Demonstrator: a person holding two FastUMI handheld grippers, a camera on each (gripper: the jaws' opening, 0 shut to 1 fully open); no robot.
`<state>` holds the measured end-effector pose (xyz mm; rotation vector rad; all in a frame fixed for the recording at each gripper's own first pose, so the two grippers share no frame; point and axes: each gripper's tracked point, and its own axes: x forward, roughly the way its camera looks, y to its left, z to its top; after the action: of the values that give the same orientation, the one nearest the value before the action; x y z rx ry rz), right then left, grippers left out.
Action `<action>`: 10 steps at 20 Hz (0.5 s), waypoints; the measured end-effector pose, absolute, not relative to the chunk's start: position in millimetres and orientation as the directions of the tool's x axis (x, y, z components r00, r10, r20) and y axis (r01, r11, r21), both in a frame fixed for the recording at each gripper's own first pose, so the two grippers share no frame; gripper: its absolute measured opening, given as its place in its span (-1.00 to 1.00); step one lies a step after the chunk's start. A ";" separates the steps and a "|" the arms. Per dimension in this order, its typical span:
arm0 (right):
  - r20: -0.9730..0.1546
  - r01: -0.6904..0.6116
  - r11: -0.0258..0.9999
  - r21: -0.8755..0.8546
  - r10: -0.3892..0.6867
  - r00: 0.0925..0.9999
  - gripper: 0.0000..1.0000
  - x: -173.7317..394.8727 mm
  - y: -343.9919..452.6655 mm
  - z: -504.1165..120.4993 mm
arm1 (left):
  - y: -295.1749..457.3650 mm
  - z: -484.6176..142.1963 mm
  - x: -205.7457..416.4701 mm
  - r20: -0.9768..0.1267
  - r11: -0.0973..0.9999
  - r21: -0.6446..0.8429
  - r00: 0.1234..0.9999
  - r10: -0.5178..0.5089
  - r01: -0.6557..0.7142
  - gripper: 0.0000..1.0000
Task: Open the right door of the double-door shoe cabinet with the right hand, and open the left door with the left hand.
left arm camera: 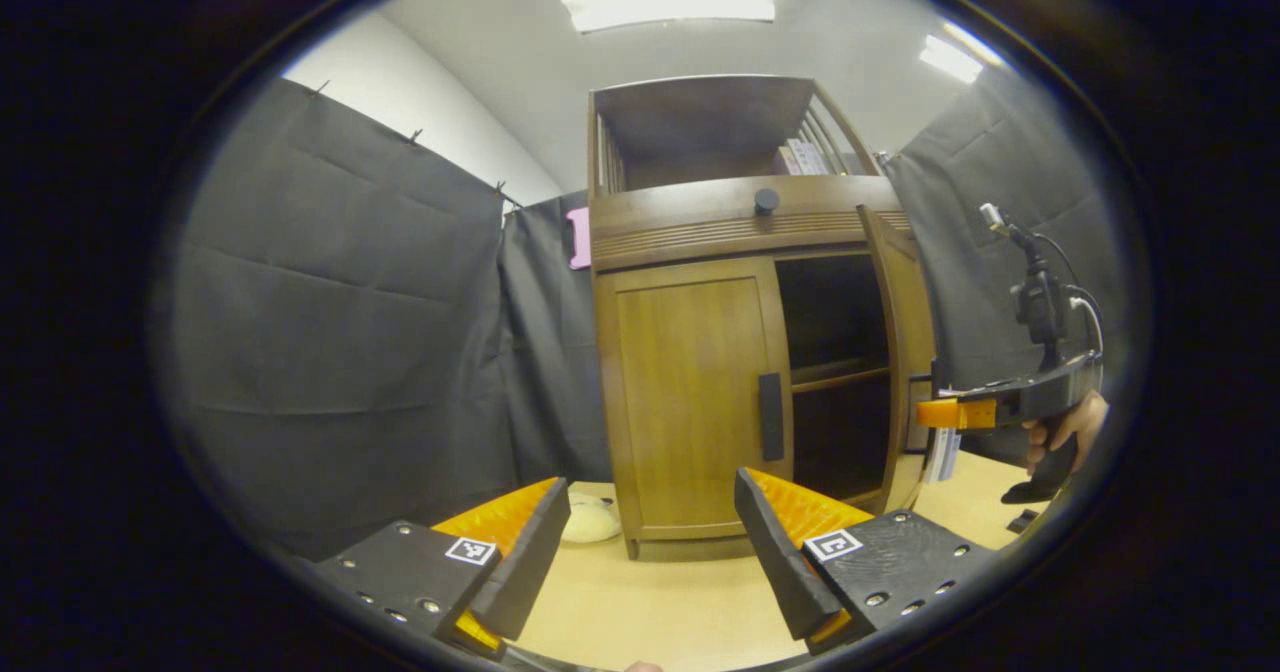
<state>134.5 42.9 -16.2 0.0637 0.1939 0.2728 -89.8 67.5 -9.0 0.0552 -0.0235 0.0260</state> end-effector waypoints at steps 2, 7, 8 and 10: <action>-0.184 -0.254 0.963 0.087 0.266 0.946 -0.51 128.4 32.8 -17.5 | 65.2 -7.4 -91.1 0.024 0.999 0.053 1.000 0.003 -0.004 0.89; -0.182 -0.229 0.969 0.097 0.244 0.953 -0.51 112.7 6.8 -15.6 | 59.9 -3.6 -94.0 0.021 0.998 0.041 0.999 -0.047 0.046 0.89; -0.180 -0.222 0.969 0.105 0.238 0.954 -0.50 109.6 0.9 -14.5 | 59.0 -2.3 -94.4 0.021 0.998 0.041 0.998 -0.056 0.055 0.89; -0.181 -0.211 0.970 0.123 0.231 0.956 -0.52 104.1 -10.8 -15.4 | 57.7 -2.1 -95.5 0.018 0.996 0.040 0.997 -0.074 0.074 0.89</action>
<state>104.1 -10.8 -15.4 0.1031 0.1959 0.2246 -95.5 57.7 -2.1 0.0397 -0.0195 -0.0740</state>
